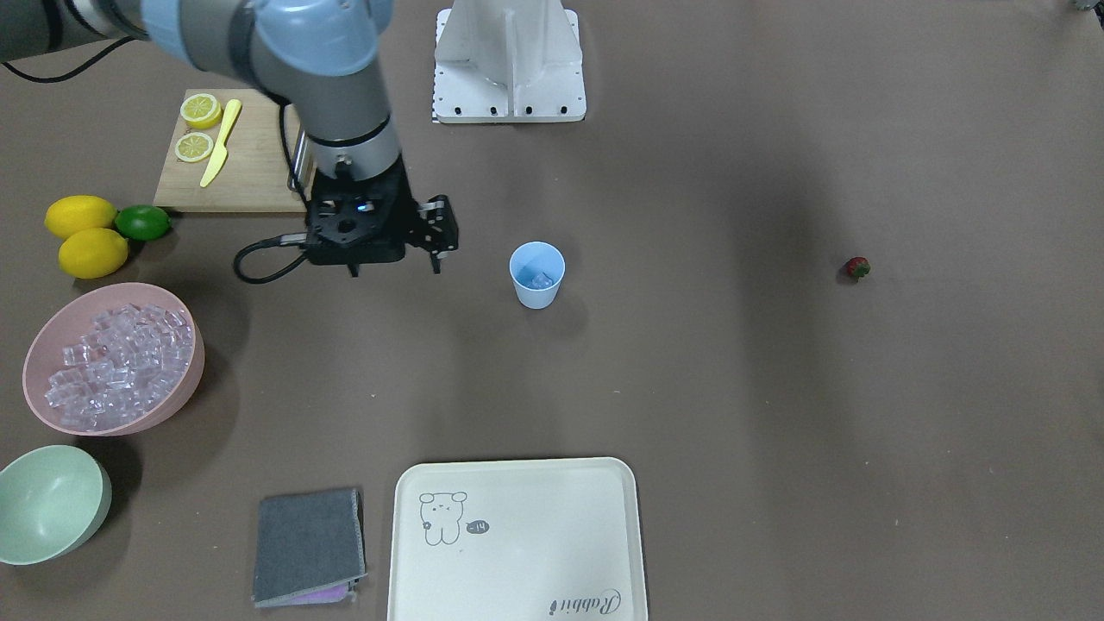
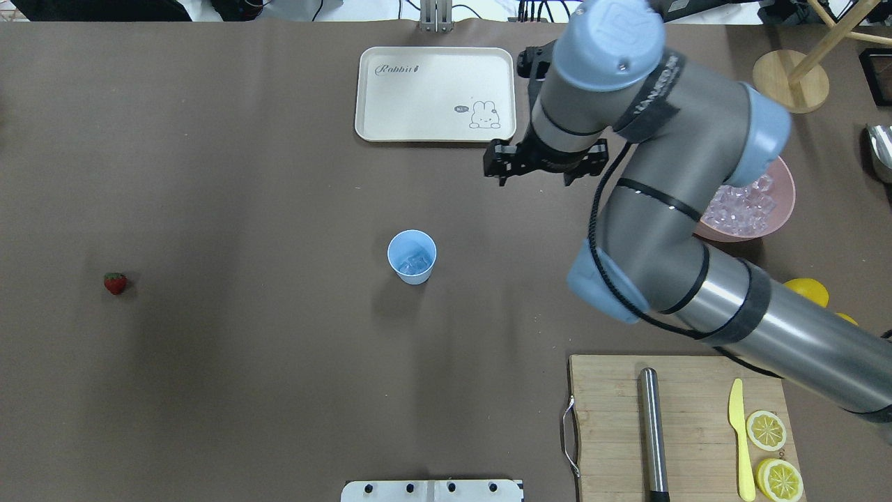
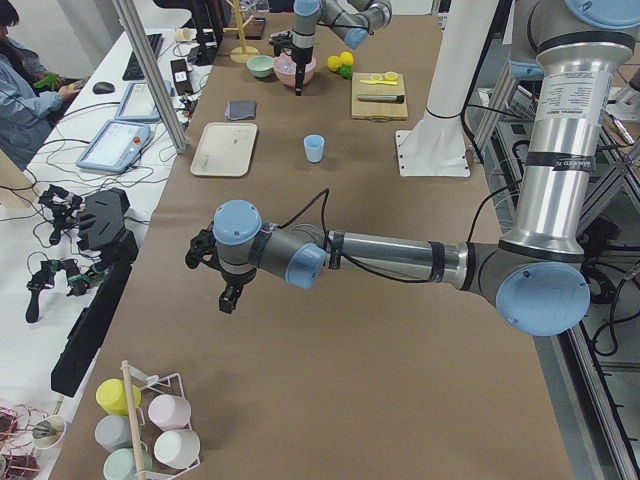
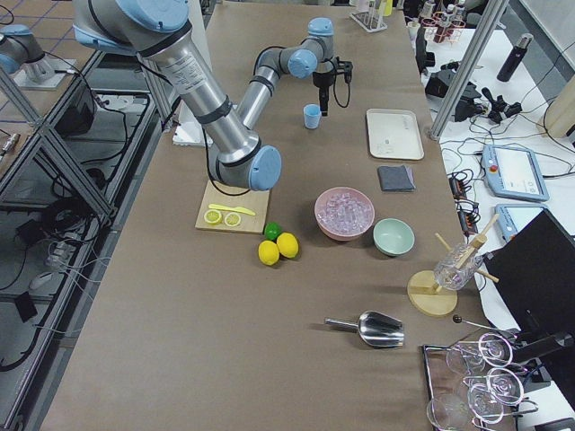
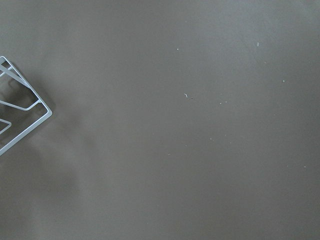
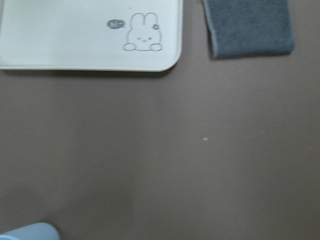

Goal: Put ice and strawberries in cup
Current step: 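Move the right gripper back to the pink ice bowl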

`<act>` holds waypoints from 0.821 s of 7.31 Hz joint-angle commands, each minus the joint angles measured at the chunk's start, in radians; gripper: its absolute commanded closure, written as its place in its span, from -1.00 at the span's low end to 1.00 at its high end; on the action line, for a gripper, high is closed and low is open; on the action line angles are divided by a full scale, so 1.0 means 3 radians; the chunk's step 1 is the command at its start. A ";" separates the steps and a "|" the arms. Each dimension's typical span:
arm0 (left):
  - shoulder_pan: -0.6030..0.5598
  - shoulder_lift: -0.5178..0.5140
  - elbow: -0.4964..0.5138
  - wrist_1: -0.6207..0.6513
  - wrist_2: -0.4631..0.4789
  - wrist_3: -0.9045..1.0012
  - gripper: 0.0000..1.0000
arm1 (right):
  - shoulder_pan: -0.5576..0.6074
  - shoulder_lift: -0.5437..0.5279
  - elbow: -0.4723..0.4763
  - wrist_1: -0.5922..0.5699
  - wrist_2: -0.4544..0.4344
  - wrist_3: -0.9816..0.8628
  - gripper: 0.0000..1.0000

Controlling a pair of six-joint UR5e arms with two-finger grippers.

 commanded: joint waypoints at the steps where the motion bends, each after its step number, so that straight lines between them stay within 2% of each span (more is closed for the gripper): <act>1: 0.0002 0.0000 -0.0002 0.0000 0.0005 0.0002 -0.96 | 0.0464 -0.0610 0.0047 0.0341 0.0408 -0.0676 -0.97; 3: 0.0002 -0.0005 0.0003 -0.0005 0.0010 0.0002 -0.96 | 0.0699 -0.0867 0.0032 0.0403 0.0567 -0.1142 -0.97; 4: -0.0003 -0.0020 0.0013 0.0000 0.0015 0.0002 -0.96 | 0.0842 -0.1116 0.0032 0.0540 0.0735 -0.1432 -0.97; 5: 0.0002 -0.0021 0.0003 -0.0005 0.0015 0.0002 -0.95 | 0.0930 -0.1387 0.0012 0.0810 0.0884 -0.1582 -0.97; 6: -0.0003 -0.0011 -0.0002 -0.0005 0.0015 0.0002 -0.96 | 0.0931 -0.1587 -0.0029 0.1051 0.0895 -0.1629 -0.97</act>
